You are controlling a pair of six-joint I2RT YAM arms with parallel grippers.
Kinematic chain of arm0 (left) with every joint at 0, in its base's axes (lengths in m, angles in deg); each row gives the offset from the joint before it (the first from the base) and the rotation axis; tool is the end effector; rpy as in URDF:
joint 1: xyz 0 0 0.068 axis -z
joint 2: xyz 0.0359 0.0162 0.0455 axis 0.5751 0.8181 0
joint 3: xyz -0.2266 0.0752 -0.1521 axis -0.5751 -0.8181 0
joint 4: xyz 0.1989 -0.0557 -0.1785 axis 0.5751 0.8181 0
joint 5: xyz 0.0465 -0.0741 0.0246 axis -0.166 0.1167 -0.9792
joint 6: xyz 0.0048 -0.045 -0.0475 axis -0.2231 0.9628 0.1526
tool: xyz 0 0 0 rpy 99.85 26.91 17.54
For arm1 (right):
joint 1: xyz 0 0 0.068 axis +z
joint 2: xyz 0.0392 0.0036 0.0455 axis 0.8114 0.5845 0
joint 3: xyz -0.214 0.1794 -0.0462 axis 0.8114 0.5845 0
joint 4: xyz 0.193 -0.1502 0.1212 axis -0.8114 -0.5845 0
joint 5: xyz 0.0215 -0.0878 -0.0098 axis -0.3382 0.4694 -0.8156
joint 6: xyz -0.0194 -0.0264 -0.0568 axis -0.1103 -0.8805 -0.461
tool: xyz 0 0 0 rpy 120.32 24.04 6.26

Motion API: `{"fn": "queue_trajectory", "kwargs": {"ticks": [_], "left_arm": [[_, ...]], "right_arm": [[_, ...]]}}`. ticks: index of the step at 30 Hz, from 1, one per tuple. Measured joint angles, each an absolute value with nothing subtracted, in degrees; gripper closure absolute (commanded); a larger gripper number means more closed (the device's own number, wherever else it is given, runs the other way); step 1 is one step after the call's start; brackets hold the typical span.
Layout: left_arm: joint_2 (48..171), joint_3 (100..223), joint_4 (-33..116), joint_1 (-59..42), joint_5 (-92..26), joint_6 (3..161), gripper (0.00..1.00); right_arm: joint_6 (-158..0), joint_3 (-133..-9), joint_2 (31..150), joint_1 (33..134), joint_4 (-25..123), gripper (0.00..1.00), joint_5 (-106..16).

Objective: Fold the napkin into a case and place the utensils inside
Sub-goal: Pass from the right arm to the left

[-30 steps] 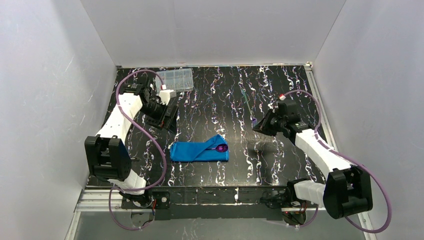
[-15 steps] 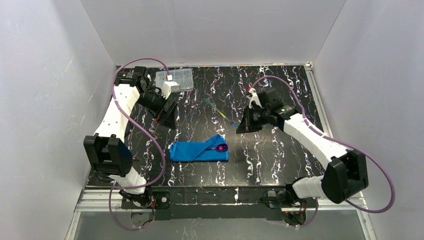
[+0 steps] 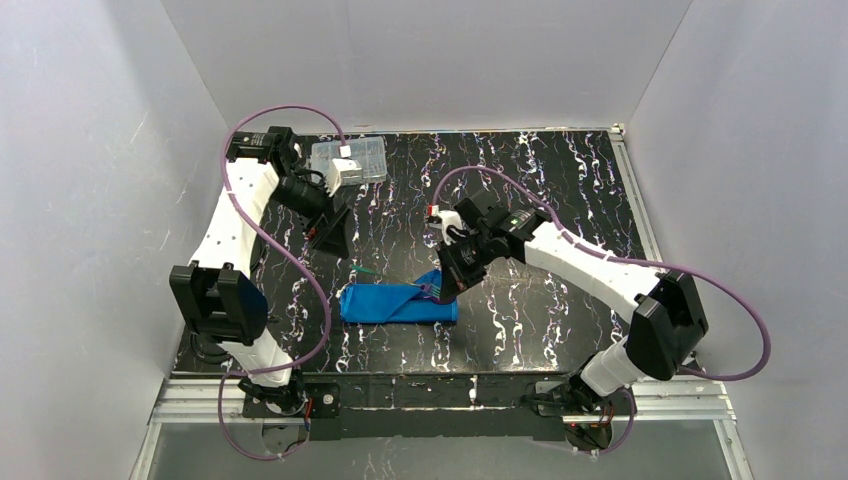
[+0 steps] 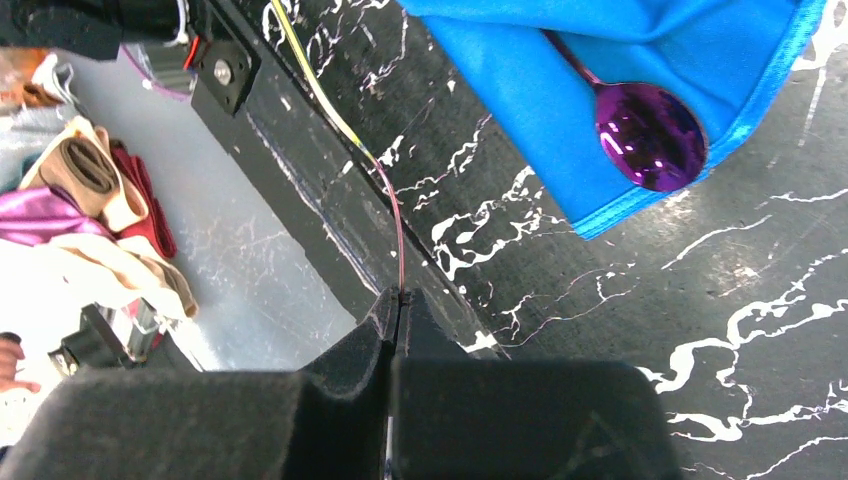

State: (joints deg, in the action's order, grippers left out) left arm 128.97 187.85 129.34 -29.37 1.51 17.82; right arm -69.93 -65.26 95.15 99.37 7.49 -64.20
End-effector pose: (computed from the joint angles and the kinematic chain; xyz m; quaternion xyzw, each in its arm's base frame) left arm 0.3092 -0.0663 0.3505 0.4752 0.7986 -0.3082 0.2033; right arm 0.2134 0.2477 0.2739 -0.2982 0.8875 0.3306 0.1185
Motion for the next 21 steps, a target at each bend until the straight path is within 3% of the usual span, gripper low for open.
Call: {"fn": "queue_trajectory", "kwargs": {"ticks": [21], "left_arm": [[128.56, 177.51, 129.62, -25.87, 0.42, 6.28, 0.03]], "right_arm": [[-78.71, -69.89, 99.17, 104.58, 2.85, 0.99, -72.24]]}}
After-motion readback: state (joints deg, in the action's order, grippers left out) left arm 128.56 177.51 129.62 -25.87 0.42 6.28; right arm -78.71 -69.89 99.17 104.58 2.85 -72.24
